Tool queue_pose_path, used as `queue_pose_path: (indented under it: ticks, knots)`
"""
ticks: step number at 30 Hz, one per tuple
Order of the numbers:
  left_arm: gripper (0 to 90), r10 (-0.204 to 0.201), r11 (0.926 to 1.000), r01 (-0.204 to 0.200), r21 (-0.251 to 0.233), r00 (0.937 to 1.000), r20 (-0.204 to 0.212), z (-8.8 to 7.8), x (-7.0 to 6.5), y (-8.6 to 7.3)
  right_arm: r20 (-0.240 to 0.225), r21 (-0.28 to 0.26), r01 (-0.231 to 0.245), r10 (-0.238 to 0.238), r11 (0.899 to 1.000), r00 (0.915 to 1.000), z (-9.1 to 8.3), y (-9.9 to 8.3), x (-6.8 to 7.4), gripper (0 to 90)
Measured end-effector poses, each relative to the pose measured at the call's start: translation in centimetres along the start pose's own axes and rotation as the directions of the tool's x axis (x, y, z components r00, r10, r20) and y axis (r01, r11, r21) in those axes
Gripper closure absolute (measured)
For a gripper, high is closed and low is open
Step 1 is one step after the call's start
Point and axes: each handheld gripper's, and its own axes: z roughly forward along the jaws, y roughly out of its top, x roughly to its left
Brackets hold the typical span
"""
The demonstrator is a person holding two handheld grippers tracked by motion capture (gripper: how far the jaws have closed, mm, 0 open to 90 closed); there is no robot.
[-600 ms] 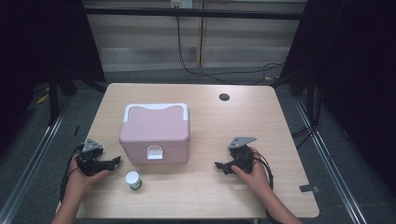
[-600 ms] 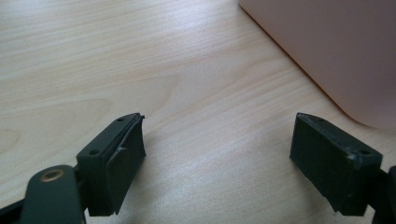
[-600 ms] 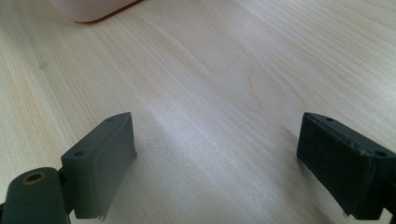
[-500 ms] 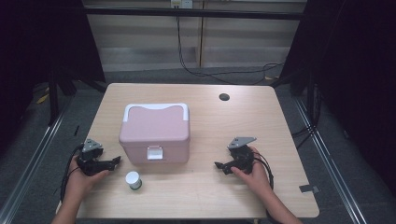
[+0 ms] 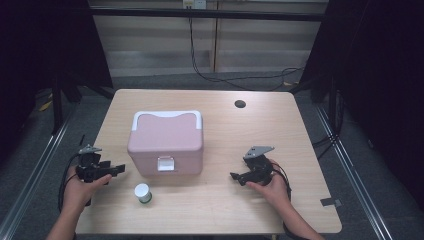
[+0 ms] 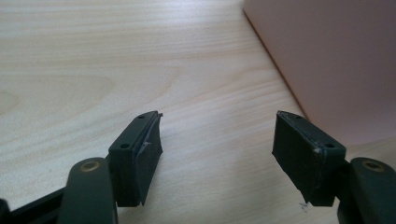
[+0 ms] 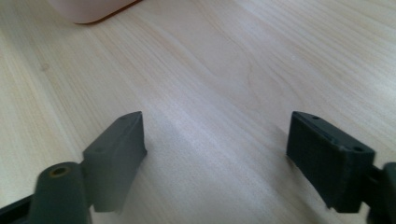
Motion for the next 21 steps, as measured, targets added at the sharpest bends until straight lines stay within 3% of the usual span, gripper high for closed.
queue_pose_path:
  ticks: [3,5,8,10,21]
  knots:
    - [34.5,-0.039,0.9990,0.038,0.023,0.9992,0.012,-0.6,-0.3,1.7,-0.014,-0.024,0.001,-0.002,1.000,0.9999,-0.4,0.5,0.1,26.1]
    - [38.5,-0.009,0.9958,0.008,0.091,0.9999,0.013,-1.1,-0.6,3.0,-0.016,-0.038,0.012,-0.013,0.999,0.9998,-0.6,1.0,0.4,27.7]
    - [40.9,-0.021,0.9928,0.018,0.119,0.9994,0.028,-2.0,-1.3,4.9,-0.040,-0.045,0.010,-0.011,0.999,0.9991,-0.7,1.5,0.7,29.4]
    - [43.9,-0.051,0.9909,0.045,0.127,0.9978,0.044,-2.4,-1.6,6.0,-0.053,-0.049,0.025,-0.028,0.998,0.9982,-0.5,1.8,1.1,34.3]
    - [55.1,-0.050,0.9844,0.040,0.172,0.9973,0.054,-4.4,-2.9,10.6,-0.128,-0.077,0.059,-0.068,0.995,0.9895,-0.1,3.7,3.3,45.2]
